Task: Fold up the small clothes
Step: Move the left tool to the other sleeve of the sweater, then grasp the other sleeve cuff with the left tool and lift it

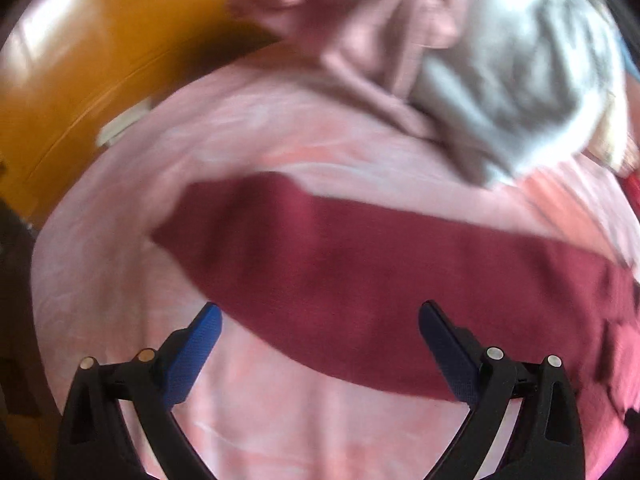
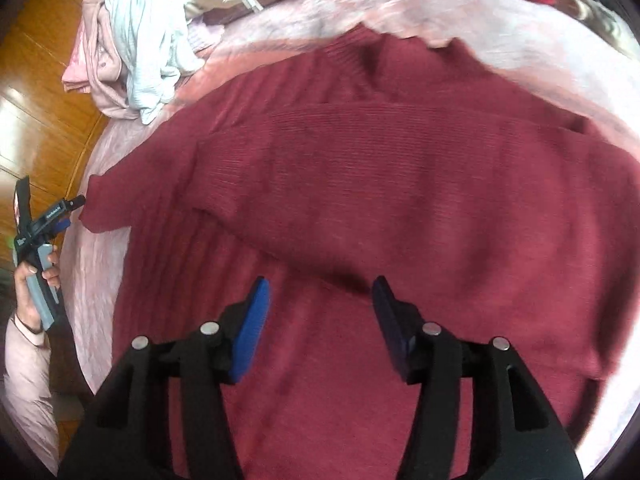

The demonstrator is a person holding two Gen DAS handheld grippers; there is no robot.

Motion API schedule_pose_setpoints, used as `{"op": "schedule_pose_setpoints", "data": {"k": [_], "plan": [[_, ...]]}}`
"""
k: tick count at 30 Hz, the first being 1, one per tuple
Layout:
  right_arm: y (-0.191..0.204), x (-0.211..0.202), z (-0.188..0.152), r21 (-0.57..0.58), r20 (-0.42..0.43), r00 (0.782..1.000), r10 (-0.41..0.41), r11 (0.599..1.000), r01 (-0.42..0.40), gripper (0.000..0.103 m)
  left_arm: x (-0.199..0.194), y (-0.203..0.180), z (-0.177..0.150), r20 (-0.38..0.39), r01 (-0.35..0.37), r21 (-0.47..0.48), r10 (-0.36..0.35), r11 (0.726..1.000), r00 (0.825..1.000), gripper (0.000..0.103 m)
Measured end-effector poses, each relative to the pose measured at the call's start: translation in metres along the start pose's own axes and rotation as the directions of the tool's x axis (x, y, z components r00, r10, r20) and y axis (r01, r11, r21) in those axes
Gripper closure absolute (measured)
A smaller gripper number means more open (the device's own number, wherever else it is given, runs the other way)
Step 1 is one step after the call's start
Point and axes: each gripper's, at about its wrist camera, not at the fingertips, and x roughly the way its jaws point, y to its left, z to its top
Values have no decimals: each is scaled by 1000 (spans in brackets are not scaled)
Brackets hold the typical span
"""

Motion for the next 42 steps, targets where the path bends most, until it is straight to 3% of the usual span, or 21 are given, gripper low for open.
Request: {"op": "schedule_pose_setpoints", "data": {"k": [6, 9, 13, 17, 19, 21, 23, 24, 26, 32, 38, 42], "plan": [[39, 21, 10, -70, 5, 1000, -19, 997, 19, 41, 32, 18, 13, -16, -26, 32, 27, 999, 1000, 4], [47, 25, 10, -92, 8, 1000, -25, 995, 25, 41, 40, 20, 16, -17, 10, 31, -9, 999, 1000, 4], [44, 27, 10, -79, 11, 1000, -6, 997, 7, 43, 52, 12, 12, -44, 90, 40, -88, 995, 995, 11], [38, 23, 6, -77, 8, 1000, 10, 997, -9, 43, 57, 1, 8, -37, 55, 97, -52, 994, 998, 11], [36, 22, 4, -78, 7, 1000, 11, 997, -10, 44, 57, 3, 10, -54, 69, 81, -65, 994, 996, 12], [33, 21, 1, -73, 1, 1000, 17, 997, -17, 45, 56, 5, 11, -52, 62, 57, -59, 996, 997, 24], [29, 20, -1, -66, -4, 1000, 24, 998, -24, 46, 50, 4, 11, -34, 66, 58, -64, 996, 997, 57], [26, 19, -2, -61, -5, 1000, 26, 998, -26, 46, 47, 2, 11, -28, 64, 69, -62, 996, 998, 64], [21, 15, -5, -52, -4, 1000, 27, 998, -27, 46, 43, -2, 11, -21, 62, 79, -61, 995, 998, 90], [3, 3, -10, -34, 16, 1000, 12, 999, -11, 46, 12, -14, 9, 56, 141, 61, -144, 988, 988, 94], [-26, -11, -17, 11, 37, 999, -11, 1000, 11, 46, -39, -59, -3, 140, 274, 154, -295, 949, 945, 94], [-47, -20, -22, 40, 50, 998, -38, 999, 36, 47, -62, -112, -21, 122, 349, 242, -385, 905, 915, 94]]}}
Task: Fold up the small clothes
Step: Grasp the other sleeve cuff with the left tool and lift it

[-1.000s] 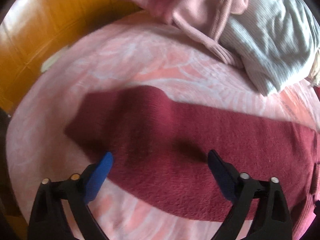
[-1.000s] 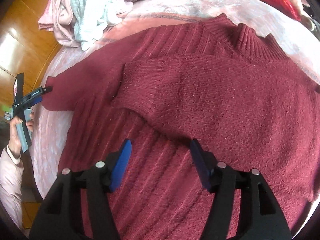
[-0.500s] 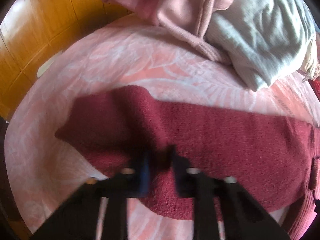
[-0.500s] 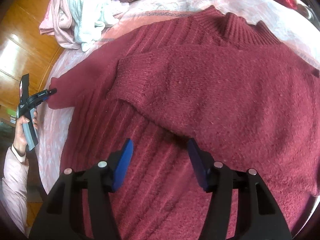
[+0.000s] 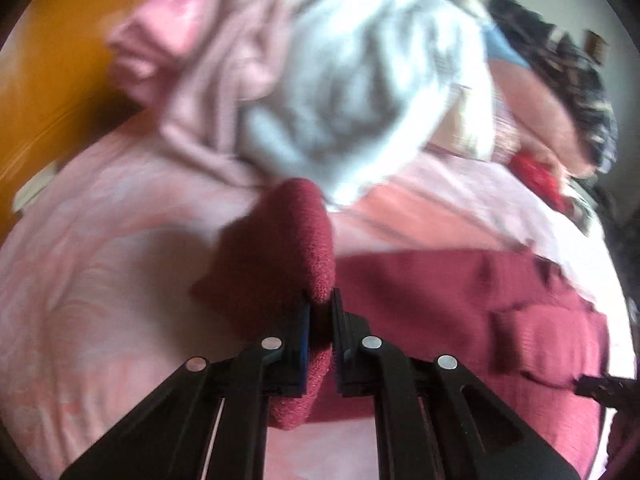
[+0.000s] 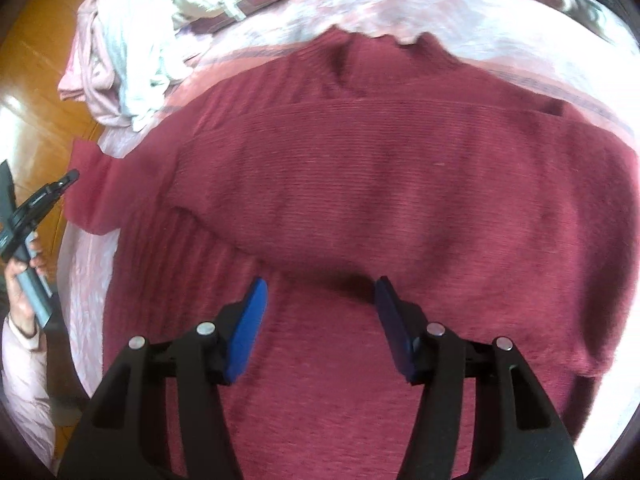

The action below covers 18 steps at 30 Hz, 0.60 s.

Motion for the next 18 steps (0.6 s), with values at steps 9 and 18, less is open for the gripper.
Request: {"op": "schedule_pose_setpoints", "data": {"k": [9, 18], "plan": [[-38, -19, -7, 48, 24, 1000, -10, 999, 9, 47, 4, -132, -30, -55, 191, 167, -185, 967, 981, 94], [-63, -33, -14, 72, 41, 999, -8, 997, 5, 47, 18, -233, -56, -118, 308, 230, -287, 923, 950, 94]]}}
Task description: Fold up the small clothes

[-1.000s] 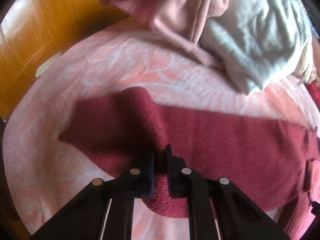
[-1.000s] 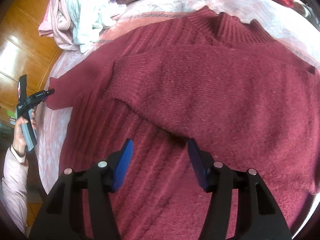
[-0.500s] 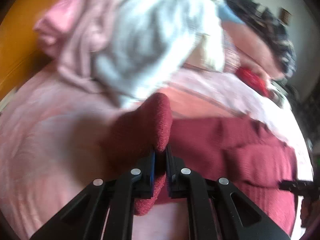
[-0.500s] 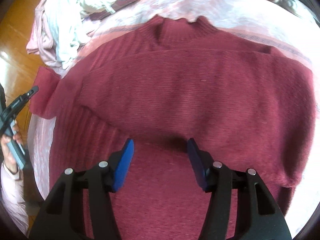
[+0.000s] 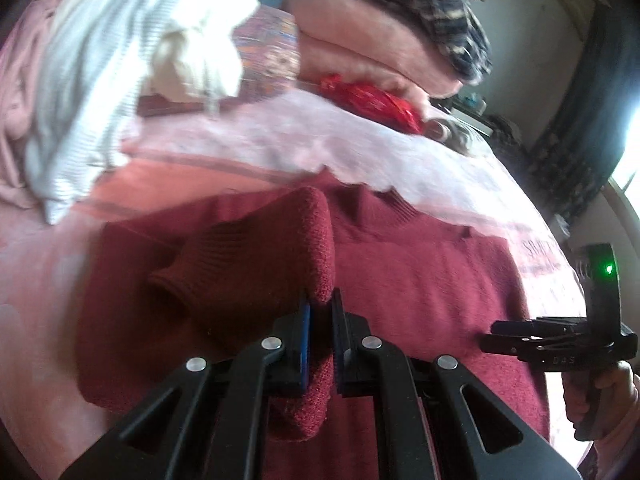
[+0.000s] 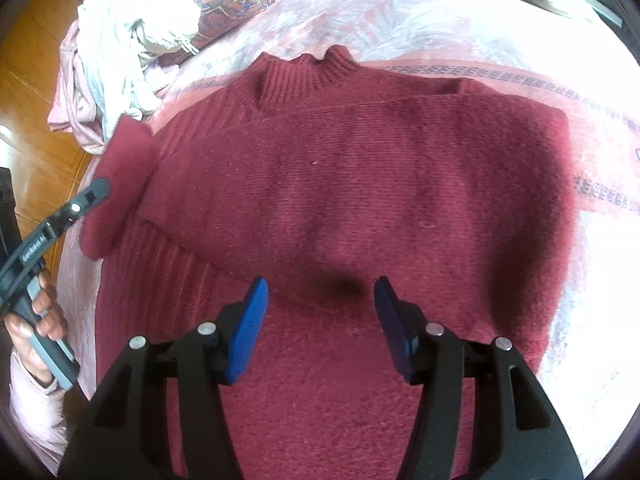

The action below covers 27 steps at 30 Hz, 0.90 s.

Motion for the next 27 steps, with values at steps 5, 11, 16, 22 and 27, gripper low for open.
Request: {"op": "schedule_pose_setpoints", "data": {"k": [5, 11, 16, 22, 27], "plan": [[-11, 3, -2, 17, -8, 1000, -8, 1000, 8, 47, 42, -20, -13, -95, -22, 22, 24, 1000, 995, 92], [-12, 8, -1, 22, -16, 1000, -16, 1000, 16, 46, 59, -16, -21, -151, 21, 36, -15, 999, 988, 68], [9, 11, 8, 17, -12, 1000, 16, 1000, -16, 45, 24, -4, -12, -114, 53, 9, -52, 999, 992, 38], [62, 32, 29, 17, -23, 992, 122, 992, -122, 43, -14, 64, 1, -34, -127, -78, 125, 989, 992, 37], [103, 60, 53, 26, -40, 988, 147, 989, -146, 35, -17, 118, -10, -65, -210, -168, 201, 963, 977, 37]]}}
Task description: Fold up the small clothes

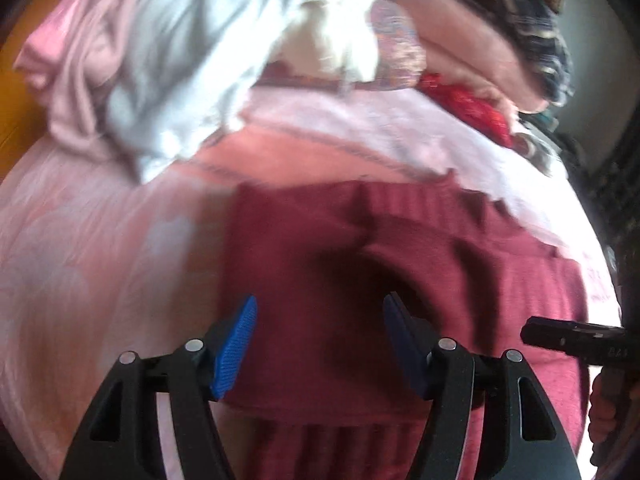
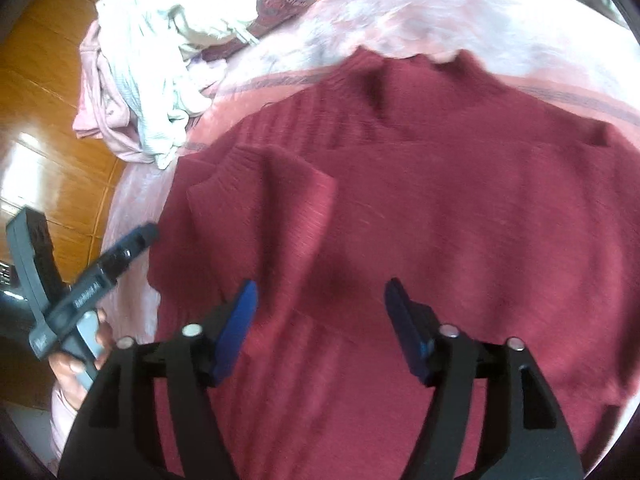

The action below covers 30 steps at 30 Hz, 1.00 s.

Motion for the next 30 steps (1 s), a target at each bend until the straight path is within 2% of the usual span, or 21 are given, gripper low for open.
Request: {"op": "schedule_pose_setpoints", "data": {"k": [2, 3, 4, 5, 6, 7, 11, 13, 14, 15, 16, 17, 20, 22, 23, 24, 27, 30], "plan": [[5, 13, 7, 22, -20, 1000, 15, 1000, -15, 39, 5, 11, -2, -16, -5, -10, 4, 1000, 1000, 37], [7, 20, 9, 31, -32, 999, 23, 999, -22, 48, 7, 15, -5, -17, -9, -11, 9, 1000, 1000, 37], [8, 24, 10, 34, -41, 999, 33, 999, -31, 62, 9, 15, -5, -18, -12, -9, 12, 1000, 1000, 37], [8, 27, 10, 33, -52, 998, 44, 999, -42, 70, 10, 14, -5, -20, -15, -6, 15, 1000, 1000, 37], [10, 28, 9, 21, -59, 997, 50, 999, -49, 87, 11, 14, -6, -20, -16, 0, 16, 1000, 1000, 37], [10, 26, 9, 6, -55, 997, 57, 998, -57, 94, 10, 13, -6, -16, -17, 4, 17, 1000, 1000, 37], [4, -8, 12, -24, 19, 998, 63, 998, -62, 95, -1, 5, -7, 27, -22, 32, 21, 999, 999, 37], [-2, -19, 12, -57, 41, 999, -18, 998, 21, 95, -1, -1, -5, 38, -32, 54, 30, 998, 999, 37], [-9, -19, 11, -69, 40, 995, -89, 993, 91, 95, 1, -5, -6, 35, -37, 68, 35, 997, 999, 37], [-14, -15, 8, -77, 23, 992, -123, 989, 125, 93, 6, -10, -8, 21, -41, 83, 39, 996, 999, 37], [-19, -9, 6, -85, -5, 988, -151, 985, 151, 83, 12, -14, -10, 4, -42, 95, 42, 995, 999, 37], [-23, -6, 4, -86, -14, 987, -163, 983, 161, 79, 22, -20, -14, -31, -49, 117, 53, 992, 998, 37], [-21, -15, 3, -105, 21, 981, -190, 976, 192, 73, 34, -26, -21, -48, -86, 143, 94, 986, 994, 37], [-9, -32, 7, -135, 92, 968, -235, 960, 246, 70, 31, -25, -20, -44, -81, 137, 87, 987, 995, 37], [-3, -37, 9, -143, 116, 967, -227, 960, 242, 68, 29, -25, -18, -42, -74, 133, 80, 988, 996, 37], [6, -39, 11, -151, 111, 976, -187, 967, 203, 63, 26, -23, -15, -33, -69, 125, 74, 990, 997, 37], [24, -24, 15, -165, 58, 990, -127, 977, 135, 63, 20, -21, -5, -15, -59, 99, 61, 993, 998, 36], [50, -1, 23, -191, 30, 990, -140, 971, 143, 60, 26, -22, 7, -38, -62, 87, 66, 994, 997, 34]]}}
